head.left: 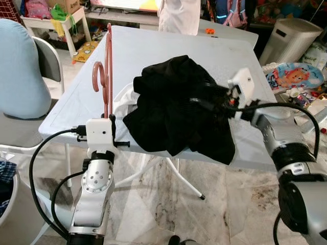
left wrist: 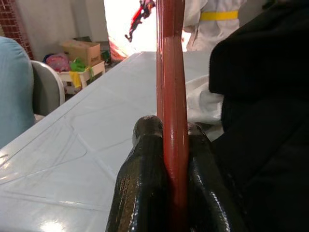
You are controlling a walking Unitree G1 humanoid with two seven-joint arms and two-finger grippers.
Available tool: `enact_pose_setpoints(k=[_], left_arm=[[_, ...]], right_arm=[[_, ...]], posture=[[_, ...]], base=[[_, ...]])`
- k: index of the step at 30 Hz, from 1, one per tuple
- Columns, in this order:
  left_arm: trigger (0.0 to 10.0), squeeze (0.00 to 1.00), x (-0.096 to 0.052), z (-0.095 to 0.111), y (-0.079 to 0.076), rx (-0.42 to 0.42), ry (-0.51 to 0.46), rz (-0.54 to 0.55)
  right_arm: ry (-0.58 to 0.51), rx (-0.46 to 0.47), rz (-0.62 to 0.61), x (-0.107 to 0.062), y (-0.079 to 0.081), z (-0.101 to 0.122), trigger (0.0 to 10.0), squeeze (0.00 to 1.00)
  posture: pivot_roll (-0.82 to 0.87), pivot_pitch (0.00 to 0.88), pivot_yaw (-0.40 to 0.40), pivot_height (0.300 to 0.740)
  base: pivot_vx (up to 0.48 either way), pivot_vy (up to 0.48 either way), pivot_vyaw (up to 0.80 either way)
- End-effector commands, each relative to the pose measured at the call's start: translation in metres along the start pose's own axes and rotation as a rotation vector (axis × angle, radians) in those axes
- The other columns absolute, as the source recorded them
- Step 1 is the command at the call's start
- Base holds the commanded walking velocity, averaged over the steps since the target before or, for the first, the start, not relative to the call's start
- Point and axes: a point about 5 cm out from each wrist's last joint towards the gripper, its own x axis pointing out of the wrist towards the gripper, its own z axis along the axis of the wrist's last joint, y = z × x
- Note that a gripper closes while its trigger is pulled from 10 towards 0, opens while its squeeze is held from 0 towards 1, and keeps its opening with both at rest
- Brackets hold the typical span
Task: Hang hanger
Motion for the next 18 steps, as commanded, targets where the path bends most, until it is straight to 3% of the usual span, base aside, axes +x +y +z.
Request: enact_pose_setpoints(k=[1, 6, 10, 14, 18], left_arm=[[10.0, 0.00, 0.002, 0.001, -0.003, 0.000, -0.001, -0.021], [10.0, 0.00, 0.001, 0.000, -0.001, 0.004, 0.004, -0.021], [10.0, 0.00, 0.001, 0.000, -0.001, 0.004, 0.005, -0.021], [10.0, 0.00, 0.002, 0.001, 0.001, 0.004, 0.004, -0.017], [10.0, 0.00, 0.002, -0.001, 0.001, 0.004, 0.007, -0.016]], right_arm=[[0.055, -0.022, -0.001, -0.004, 0.000, -0.003, 10.0, 1.00], [0.102, 0.011, -0.085, 0.007, 0.002, -0.014, 10.0, 1.00], [0.172, 0.022, -0.053, 0.017, 0.013, -0.026, 10.0, 1.00], [0.244, 0.002, 0.094, 0.020, 0.031, -0.039, 10.0, 1.00], [0.206, -0.012, 0.015, 0.018, 0.021, -0.031, 10.0, 1.00]], posture=[[0.11, 0.070, -0.043, 0.740], [0.12, 0.069, -0.044, 0.740], [0.12, 0.068, -0.048, 0.740], [0.12, 0.067, -0.051, 0.740], [0.12, 0.071, -0.053, 0.740]], base=[[0.000, 0.000, 0.00], [0.000, 0.000, 0.00], [0.000, 0.000, 0.00], [0.000, 0.000, 0.00], [0.000, 0.000, 0.00]])
